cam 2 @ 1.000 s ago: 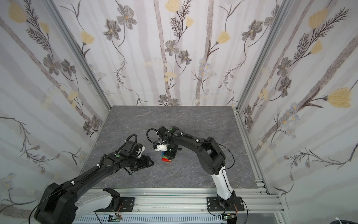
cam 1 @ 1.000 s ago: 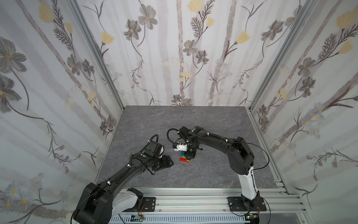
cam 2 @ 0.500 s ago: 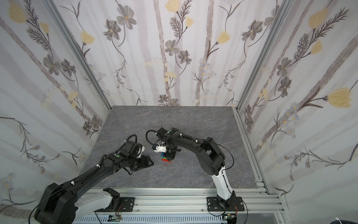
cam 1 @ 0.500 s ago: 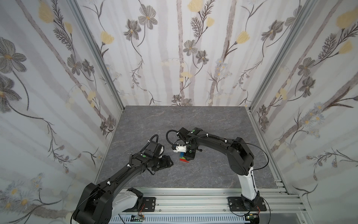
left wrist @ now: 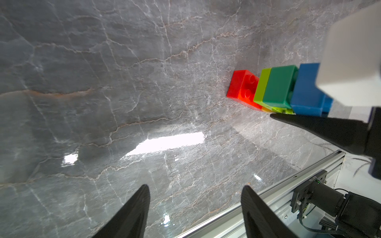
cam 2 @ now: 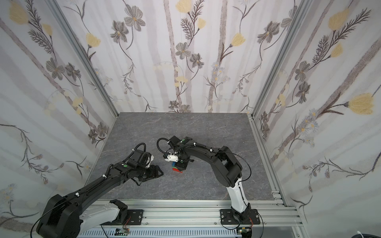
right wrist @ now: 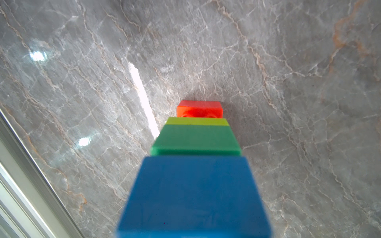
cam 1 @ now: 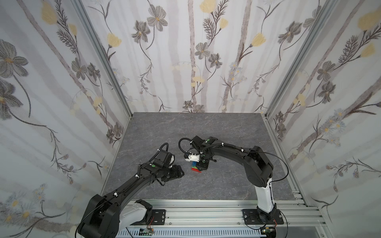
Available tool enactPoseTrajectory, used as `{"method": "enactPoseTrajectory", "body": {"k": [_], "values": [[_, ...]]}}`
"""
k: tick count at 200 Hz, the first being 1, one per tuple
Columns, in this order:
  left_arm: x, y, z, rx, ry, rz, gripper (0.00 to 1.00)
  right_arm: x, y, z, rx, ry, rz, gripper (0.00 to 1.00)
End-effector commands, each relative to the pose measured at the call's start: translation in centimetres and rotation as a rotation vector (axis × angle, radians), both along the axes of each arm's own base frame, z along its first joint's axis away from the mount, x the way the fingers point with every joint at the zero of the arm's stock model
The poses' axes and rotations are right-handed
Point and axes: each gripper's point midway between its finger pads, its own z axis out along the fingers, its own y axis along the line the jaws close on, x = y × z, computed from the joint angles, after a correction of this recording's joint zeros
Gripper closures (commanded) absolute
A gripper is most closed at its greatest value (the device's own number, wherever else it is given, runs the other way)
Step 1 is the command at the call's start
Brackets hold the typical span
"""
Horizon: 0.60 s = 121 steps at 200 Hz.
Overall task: Assemble the number 5 with lego
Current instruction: Assemble the lego brick with the lego brick.
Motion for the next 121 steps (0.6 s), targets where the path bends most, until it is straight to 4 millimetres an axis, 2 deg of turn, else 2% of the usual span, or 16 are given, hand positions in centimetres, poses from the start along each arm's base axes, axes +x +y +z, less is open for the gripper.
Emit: {"method": "enactPoseTrajectory", "body": {"k": [1, 35, 75, 121], "values": [[0.1, 0.1, 0.0, 0.008, -0.003, 0.003, 0.29, -1.2, -2.6, -1.9, -0.13, 0.041, -0.034, 0.91], [0.1, 0.2, 0.1, 0.009, -0.008, 0.004, 0.29, -1.3, -3.0, -2.2, -0.145, 0.037, -0.06, 0.91], [0.1, 0.2, 0.1, 0.008, -0.008, 0.004, 0.29, -0.7, -2.8, -1.2, -0.123, 0.002, -0.08, 0.9], [0.1, 0.2, 0.0, 0.011, -0.005, 0.004, 0.29, -0.2, -2.1, 0.3, -0.084, -0.019, -0.106, 0.79]]}}
